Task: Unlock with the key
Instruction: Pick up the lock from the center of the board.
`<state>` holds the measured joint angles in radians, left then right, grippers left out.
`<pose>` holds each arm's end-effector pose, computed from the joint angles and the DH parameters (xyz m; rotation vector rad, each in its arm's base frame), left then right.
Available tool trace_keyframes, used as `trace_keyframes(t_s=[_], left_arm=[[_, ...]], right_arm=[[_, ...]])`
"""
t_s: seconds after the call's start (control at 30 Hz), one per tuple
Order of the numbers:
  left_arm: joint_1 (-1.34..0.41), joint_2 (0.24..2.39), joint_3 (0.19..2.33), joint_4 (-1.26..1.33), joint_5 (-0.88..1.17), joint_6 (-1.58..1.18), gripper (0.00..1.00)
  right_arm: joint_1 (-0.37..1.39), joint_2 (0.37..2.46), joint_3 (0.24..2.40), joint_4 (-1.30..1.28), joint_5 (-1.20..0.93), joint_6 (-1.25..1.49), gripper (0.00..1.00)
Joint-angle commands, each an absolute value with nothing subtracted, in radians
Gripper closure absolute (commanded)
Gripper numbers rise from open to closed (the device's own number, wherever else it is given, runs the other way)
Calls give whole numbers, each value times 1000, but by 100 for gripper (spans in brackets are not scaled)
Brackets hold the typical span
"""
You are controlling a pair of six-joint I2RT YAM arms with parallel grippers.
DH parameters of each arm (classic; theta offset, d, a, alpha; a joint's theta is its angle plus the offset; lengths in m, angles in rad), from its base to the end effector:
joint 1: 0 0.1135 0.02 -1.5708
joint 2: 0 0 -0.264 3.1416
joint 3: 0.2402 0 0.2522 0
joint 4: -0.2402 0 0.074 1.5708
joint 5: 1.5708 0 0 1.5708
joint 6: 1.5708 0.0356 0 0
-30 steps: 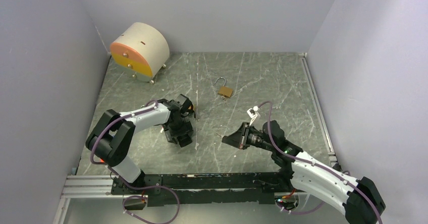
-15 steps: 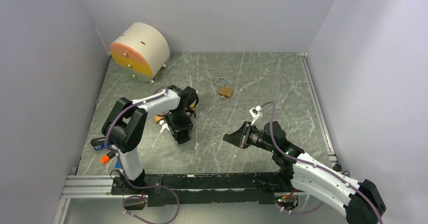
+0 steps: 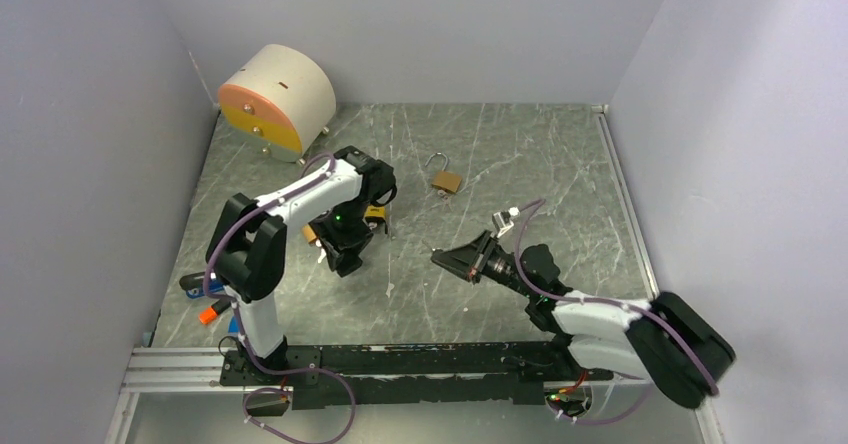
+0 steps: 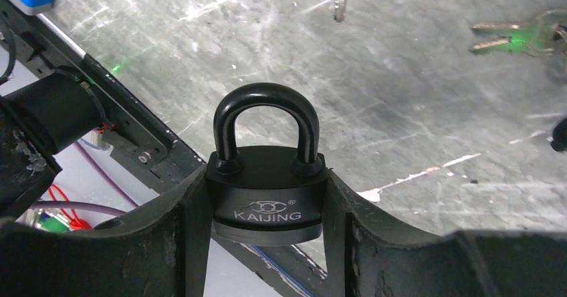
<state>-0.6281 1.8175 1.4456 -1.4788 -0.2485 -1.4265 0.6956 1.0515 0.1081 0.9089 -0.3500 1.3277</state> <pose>0.2515 -0.1718 0.2321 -1.1259 2.8058 0.5597 0.1371 0.1303 0.1759 0.2853 1.9283 1.7538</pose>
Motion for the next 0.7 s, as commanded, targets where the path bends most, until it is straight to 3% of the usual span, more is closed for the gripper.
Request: trace_keyframes(t_s=[0.0,0.17,0.4,0.53,0.67], left_arm=[[-634,1848,1461,-1683,-283,-1497,98],[-635,1981,1548,-1683,-276,-1485,98],[-644,2147,1668,-1681,-233,-1421,97],[-644,2083,1627,-1565,-97,-1340,97],[-624,1994,1575,-1435,85,-1299,97]], right_arm=[[694,1246,117,1516,-440,1600,100],[699,1353,124,1529,-449,1651,100],[698,1250,175,1157,-482,1567,100],[698,1173,243,853,-488,1435,100],[701,1149,278,752,-478,1339,100]])
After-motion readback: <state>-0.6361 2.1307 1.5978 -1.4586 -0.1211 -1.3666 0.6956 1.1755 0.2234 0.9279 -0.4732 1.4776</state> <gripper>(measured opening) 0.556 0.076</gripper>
